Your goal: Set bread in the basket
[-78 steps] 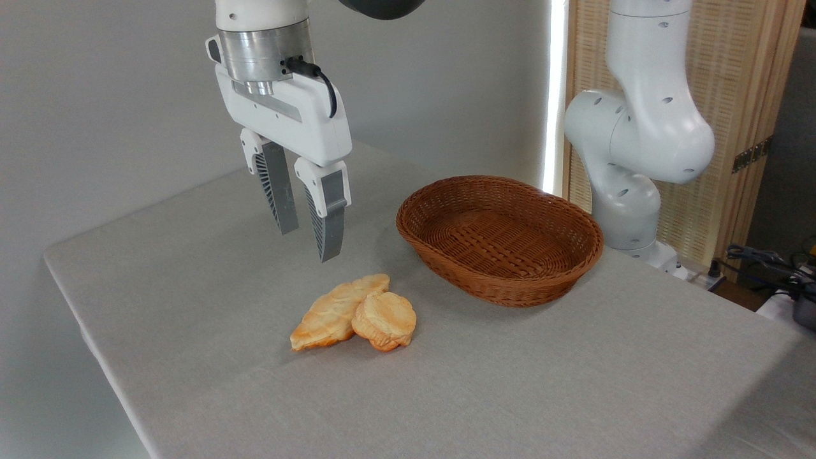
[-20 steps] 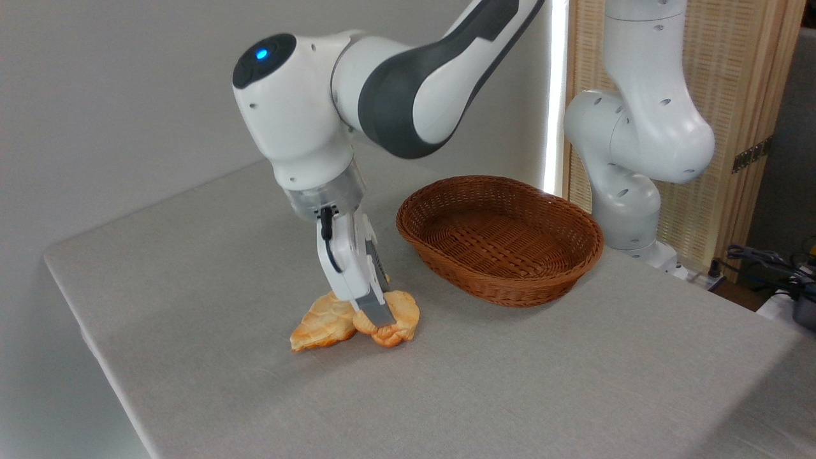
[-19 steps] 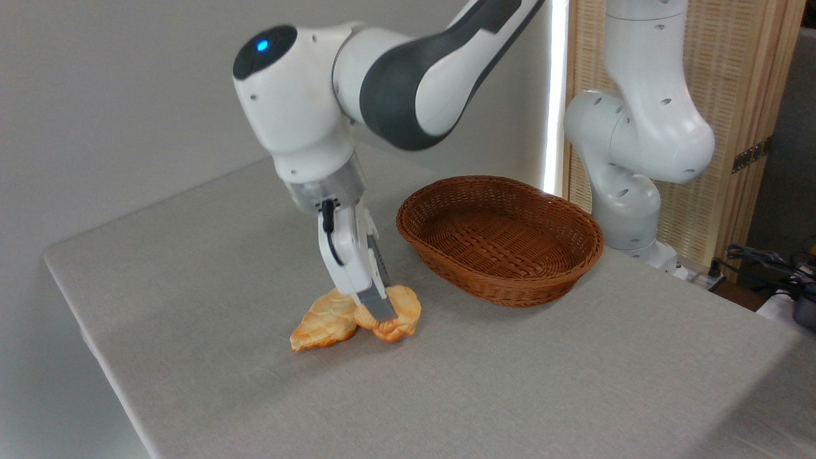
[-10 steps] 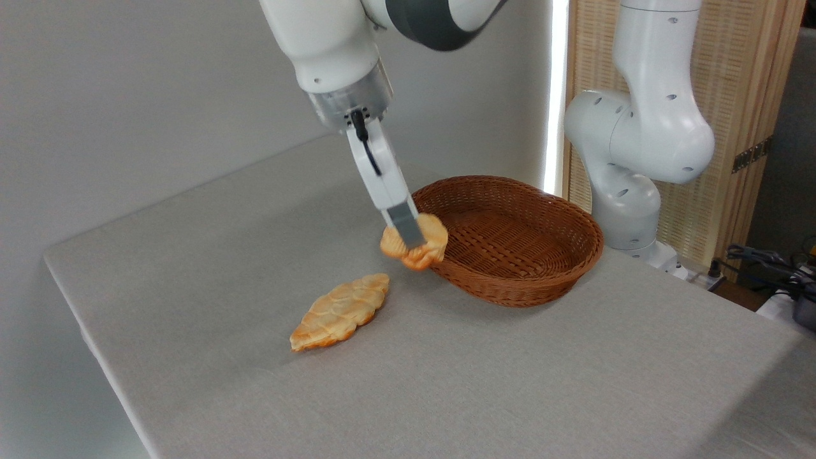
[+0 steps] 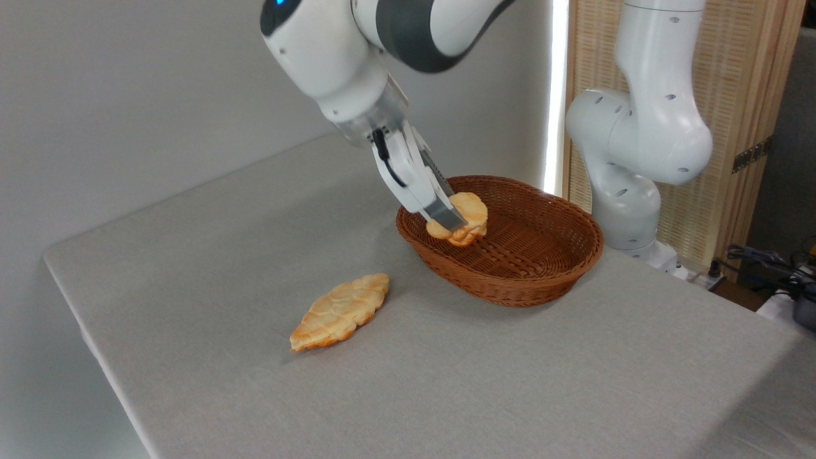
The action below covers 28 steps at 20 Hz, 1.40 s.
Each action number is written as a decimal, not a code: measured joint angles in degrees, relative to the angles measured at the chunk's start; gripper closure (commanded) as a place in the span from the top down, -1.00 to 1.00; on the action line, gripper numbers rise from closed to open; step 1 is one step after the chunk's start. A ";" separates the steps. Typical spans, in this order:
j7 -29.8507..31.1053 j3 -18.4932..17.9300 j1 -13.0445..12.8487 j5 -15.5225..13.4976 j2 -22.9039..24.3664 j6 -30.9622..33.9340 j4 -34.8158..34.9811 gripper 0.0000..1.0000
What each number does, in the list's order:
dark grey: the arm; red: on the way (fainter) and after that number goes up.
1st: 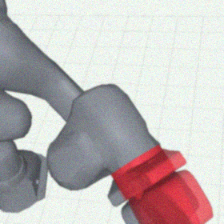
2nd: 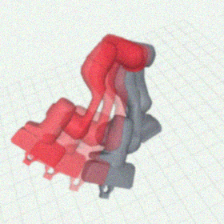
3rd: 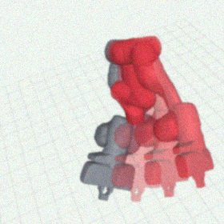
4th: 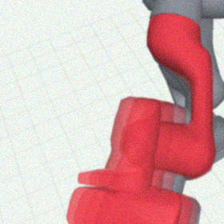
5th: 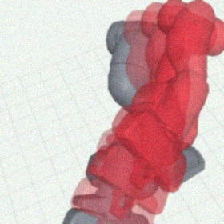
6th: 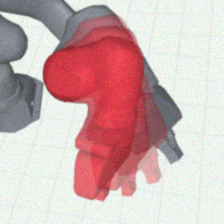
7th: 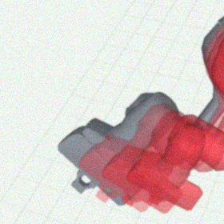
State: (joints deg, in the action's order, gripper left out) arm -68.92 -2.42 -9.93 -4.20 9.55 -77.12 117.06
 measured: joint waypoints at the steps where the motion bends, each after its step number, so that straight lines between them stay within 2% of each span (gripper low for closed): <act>1: 0.00 0.00 -0.12 0.00 -0.01 0.00 1.07 1.00; 12: 0.00 -0.01 -0.16 0.63 -0.24 -0.08 4.49 1.00; 17: 0.00 -0.01 -0.17 0.63 0.07 -1.48 0.90 1.00; 22: 0.58 -0.12 -0.17 0.68 0.63 -7.30 -8.16 1.00; 26: 0.97 -0.62 -0.01 0.73 0.41 -13.73 -9.48 1.00; 28: 4.57 -0.80 0.10 0.73 -0.15 -17.47 -9.79 1.00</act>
State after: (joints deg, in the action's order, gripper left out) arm -64.35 -3.22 -9.83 -3.47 9.40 -94.59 107.27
